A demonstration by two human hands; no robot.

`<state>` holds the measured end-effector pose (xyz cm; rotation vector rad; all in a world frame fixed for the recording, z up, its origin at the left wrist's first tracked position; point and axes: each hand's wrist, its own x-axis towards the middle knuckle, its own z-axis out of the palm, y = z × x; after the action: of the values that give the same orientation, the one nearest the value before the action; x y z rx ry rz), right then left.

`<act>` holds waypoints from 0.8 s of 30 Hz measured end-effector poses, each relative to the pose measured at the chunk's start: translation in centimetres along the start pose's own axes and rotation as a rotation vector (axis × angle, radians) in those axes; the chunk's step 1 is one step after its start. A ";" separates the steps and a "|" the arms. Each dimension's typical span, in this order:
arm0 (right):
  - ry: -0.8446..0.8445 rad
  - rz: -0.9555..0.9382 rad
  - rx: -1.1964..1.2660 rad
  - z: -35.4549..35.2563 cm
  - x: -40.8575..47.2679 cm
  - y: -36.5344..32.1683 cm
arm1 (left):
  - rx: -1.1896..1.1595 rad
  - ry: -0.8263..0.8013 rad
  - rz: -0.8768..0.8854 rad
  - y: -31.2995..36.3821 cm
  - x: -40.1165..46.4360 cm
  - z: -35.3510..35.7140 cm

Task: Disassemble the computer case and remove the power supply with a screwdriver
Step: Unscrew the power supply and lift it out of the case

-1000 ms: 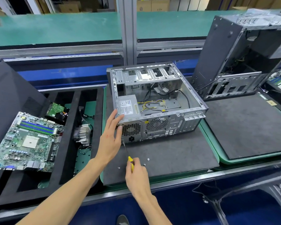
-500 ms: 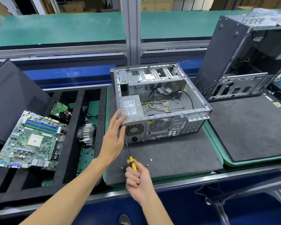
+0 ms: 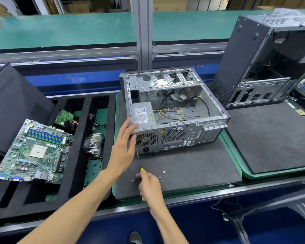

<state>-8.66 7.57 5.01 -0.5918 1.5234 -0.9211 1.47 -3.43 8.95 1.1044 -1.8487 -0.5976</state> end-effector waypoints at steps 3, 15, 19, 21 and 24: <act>-0.174 0.284 0.420 -0.9 0.2 -1.0 | -0.001 -0.012 -0.006 0.1 0.0 -0.1; -0.261 0.328 0.930 0.7 -0.4 0.9 | -0.020 0.023 0.007 -0.2 0.0 0.3; 0.032 -0.023 0.115 1.4 -0.4 1.0 | -0.033 0.032 -0.004 -0.2 -0.1 0.4; 0.127 -0.201 -0.315 1.4 -0.6 1.2 | -0.028 0.030 -0.006 0.0 -0.1 0.4; 0.125 -0.142 -0.274 1.4 -0.7 1.2 | -0.030 0.018 -0.011 0.0 -0.1 0.2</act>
<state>-7.00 8.51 4.48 -0.8610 1.7535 -0.8756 1.33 -3.38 8.79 1.0975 -1.8137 -0.6186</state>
